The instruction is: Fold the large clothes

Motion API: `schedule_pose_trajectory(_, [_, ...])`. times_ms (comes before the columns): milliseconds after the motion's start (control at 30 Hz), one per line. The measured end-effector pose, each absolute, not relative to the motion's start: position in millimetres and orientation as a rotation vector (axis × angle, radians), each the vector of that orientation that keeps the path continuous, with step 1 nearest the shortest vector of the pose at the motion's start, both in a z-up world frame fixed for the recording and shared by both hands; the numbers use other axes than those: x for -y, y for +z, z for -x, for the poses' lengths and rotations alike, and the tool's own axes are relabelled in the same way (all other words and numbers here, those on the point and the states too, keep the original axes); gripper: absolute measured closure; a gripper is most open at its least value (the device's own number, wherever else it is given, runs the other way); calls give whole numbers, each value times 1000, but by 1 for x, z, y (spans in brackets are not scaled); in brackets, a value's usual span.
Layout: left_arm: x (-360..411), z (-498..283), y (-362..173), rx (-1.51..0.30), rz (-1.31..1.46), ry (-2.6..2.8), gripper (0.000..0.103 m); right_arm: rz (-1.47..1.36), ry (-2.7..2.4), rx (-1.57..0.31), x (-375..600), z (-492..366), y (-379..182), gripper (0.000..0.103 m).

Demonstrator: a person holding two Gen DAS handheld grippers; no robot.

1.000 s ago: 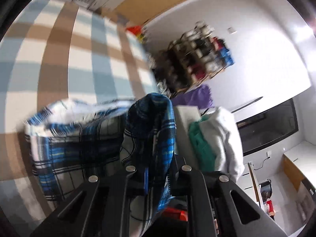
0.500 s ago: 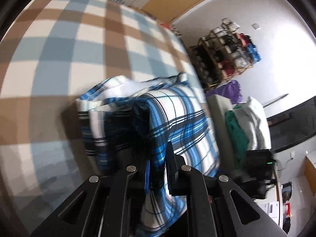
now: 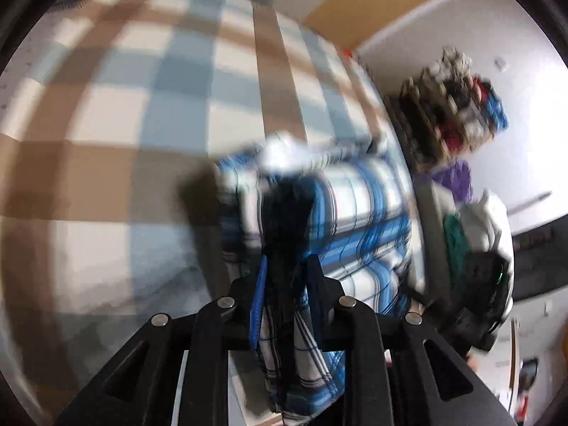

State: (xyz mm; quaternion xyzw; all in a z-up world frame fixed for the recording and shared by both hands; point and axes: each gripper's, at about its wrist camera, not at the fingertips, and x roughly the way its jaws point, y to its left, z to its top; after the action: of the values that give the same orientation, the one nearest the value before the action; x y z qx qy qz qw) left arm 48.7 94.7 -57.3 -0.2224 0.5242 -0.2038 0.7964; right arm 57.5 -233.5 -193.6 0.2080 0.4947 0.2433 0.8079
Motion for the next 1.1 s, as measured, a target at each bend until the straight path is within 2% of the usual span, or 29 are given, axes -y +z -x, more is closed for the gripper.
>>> schedule_pose_trajectory(100, [-101,-32,-17,-970,548,-519,84,-415,503,-1034,228,-54,-195,21])
schedule_pose_trajectory(167, [-83,-19,2,-890,526,-635,70,-435,504,-1039,231,-54,-195,21])
schedule_pose_trajectory(200, [-66,-15,2,-892,479,-672,55,-447,511,-1040,233,-53,-195,21])
schedule_pose_trajectory(233, [-55,-15,-4,-915,446,-694,48,-475,524,-1043,237,-54,-197,21])
schedule_pose_trajectory(367, [-7,-29,-82,-1195,283,-647,49,-563,589,-1053,255,-55,-195,22])
schedule_pose_trajectory(400, [-2,-32,-102,-1259,238,-620,54,-578,603,-1054,257,-53,-193,22])
schedule_pose_trajectory(433, [-3,-32,-110,-1274,206,-605,65,-609,616,-1055,262,-51,-191,22])
schedule_pose_trajectory(600, [-20,-32,-113,-1276,278,-587,68,-704,758,-967,263,-45,-173,21])
schedule_pose_trajectory(733, [-37,-38,-101,-1296,361,-551,68,-571,738,-1088,239,-50,-192,21])
schedule_pose_trajectory(867, [-51,-47,-55,-1119,473,-611,67,-590,758,-1098,244,-51,-196,22])
schedule_pose_trajectory(900, [-48,-51,-46,-1089,479,-639,62,-597,761,-1099,245,-52,-197,22])
schedule_pose_trajectory(933, [-44,-56,-44,-1085,474,-656,51,-598,764,-1101,246,-53,-197,22])
schedule_pose_trajectory(967, [-38,-64,-46,-1091,469,-659,47,-599,767,-1101,247,-52,-199,22])
schedule_pose_trajectory(1100, [-24,-92,-79,-1159,400,-558,47,-606,786,-1107,249,-53,-201,22])
